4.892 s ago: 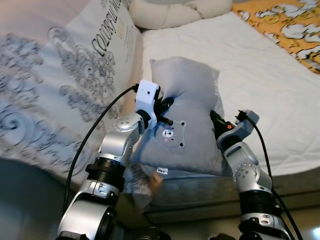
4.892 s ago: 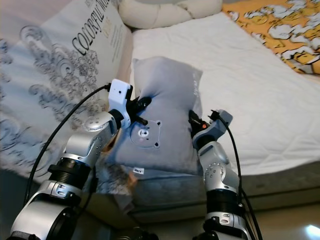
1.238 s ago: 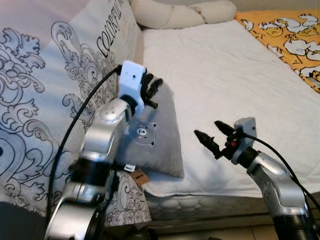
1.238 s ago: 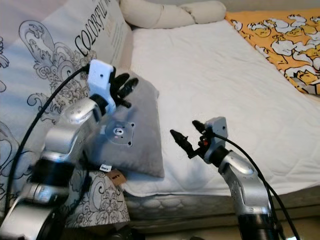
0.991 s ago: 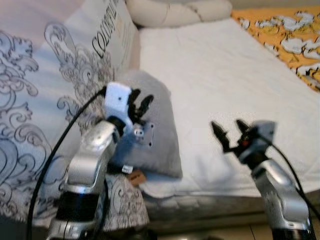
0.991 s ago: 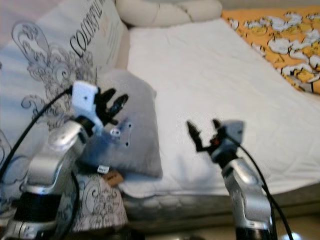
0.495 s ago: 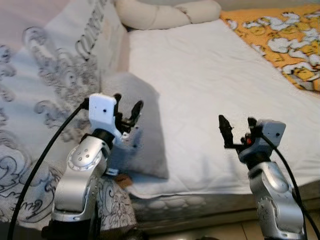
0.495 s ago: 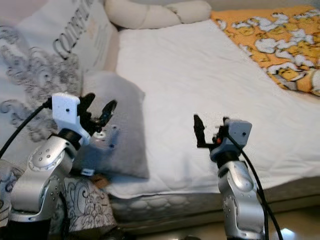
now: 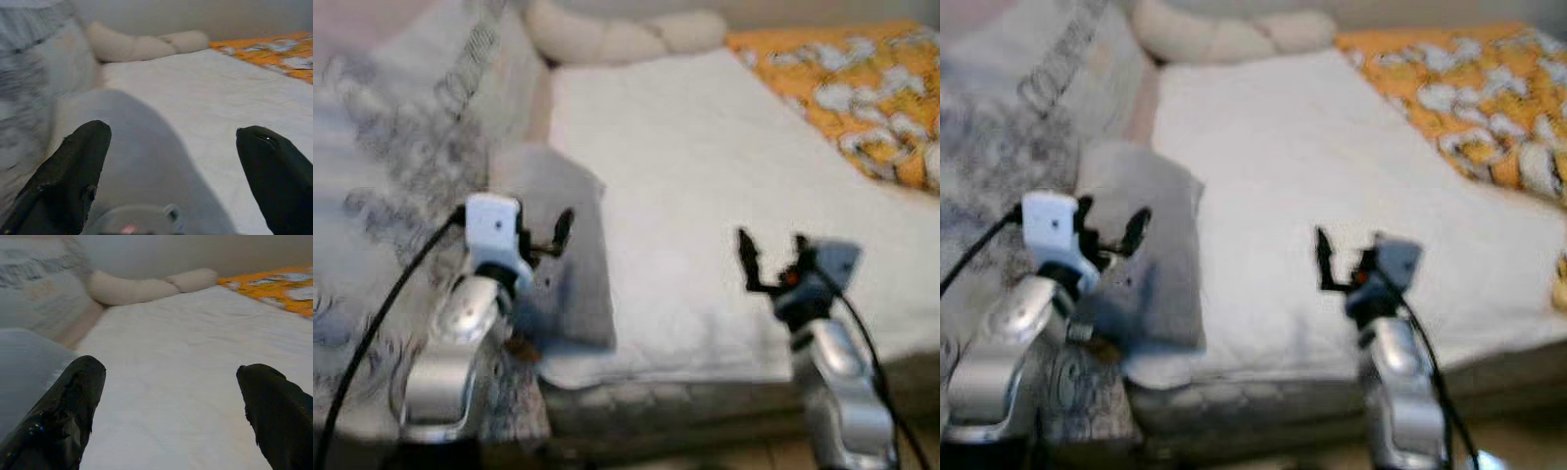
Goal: Clean up the room
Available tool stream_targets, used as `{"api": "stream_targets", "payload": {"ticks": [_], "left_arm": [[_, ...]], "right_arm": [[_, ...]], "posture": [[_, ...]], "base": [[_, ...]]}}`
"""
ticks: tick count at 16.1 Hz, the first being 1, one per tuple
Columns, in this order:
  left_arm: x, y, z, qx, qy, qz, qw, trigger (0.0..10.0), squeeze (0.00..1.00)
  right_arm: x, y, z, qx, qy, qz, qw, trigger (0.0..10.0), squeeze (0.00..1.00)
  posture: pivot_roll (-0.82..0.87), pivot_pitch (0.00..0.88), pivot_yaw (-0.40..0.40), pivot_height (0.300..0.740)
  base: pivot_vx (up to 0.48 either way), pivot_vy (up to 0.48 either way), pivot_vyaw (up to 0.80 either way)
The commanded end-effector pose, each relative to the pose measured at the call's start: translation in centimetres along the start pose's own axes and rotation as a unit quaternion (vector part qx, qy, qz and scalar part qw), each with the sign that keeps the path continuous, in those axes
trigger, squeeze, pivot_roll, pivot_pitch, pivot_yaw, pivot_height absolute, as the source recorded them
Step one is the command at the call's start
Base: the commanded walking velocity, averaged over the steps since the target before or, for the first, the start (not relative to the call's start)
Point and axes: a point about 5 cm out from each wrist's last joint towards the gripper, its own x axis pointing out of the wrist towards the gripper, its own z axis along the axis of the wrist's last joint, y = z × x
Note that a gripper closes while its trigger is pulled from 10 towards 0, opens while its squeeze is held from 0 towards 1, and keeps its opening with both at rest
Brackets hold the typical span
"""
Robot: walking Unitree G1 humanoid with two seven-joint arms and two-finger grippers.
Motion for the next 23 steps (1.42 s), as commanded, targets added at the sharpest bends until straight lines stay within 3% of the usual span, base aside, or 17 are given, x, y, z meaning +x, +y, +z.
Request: {"api": "stream_targets", "payload": {"ticks": [1,8,12,17,19,23], "left_arm": [[0.2,-0.5,0.5,0.004,-0.007,-0.005,1.000,10.0,1.00],[-0.1,-0.7,-0.8,-0.004,0.012,0.004,1.000,10.0,1.00],[-0.8,0.4,-2.3,-0.001,0.039,0.029,0.999,10.0,1.00],[-1.4,0.4,-2.9,0.007,0.047,0.049,0.998,10.0,1.00],[-1.1,0.7,-3.3,0.011,0.050,0.053,0.997,10.0,1.00],[-0.7,1.2,-3.4,0.023,0.052,0.067,0.996,10.0,1.00]], "right_arm": [[0.0,-0.7,0.2,0.003,-0.001,-0.015,1.000,10.0,1.00],[0.0,-0.8,0.1,0.002,0.009,-0.008,1.000,10.0,1.00],[0.0,-0.9,-0.5,-0.011,0.027,-0.015,0.999,10.0,1.00],[0.3,-1.3,-1.1,0.002,0.046,-0.019,0.999,10.0,1.00],[0.5,-0.4,-2.2,-0.021,0.084,0.017,0.996,10.0,1.00],[1.4,-1.5,-1.5,-0.015,0.065,-0.021,0.998,10.0,1.00]], "posture": [[-0.01,0.000,0.072,0.740],[0.00,0.000,0.045,0.740],[-0.01,0.000,0.041,0.740],[0.03,0.000,0.003,0.740],[0.01,0.000,0.006,0.740],[0.03,0.000,0.000,0.740]], "base": [[0.000,-0.270,0.58],[0.000,-0.291,0.06],[0.000,-0.319,0.42],[0.000,-0.371,0.00],[0.000,-0.412,0.00],[0.000,-0.430,0.00]]}}
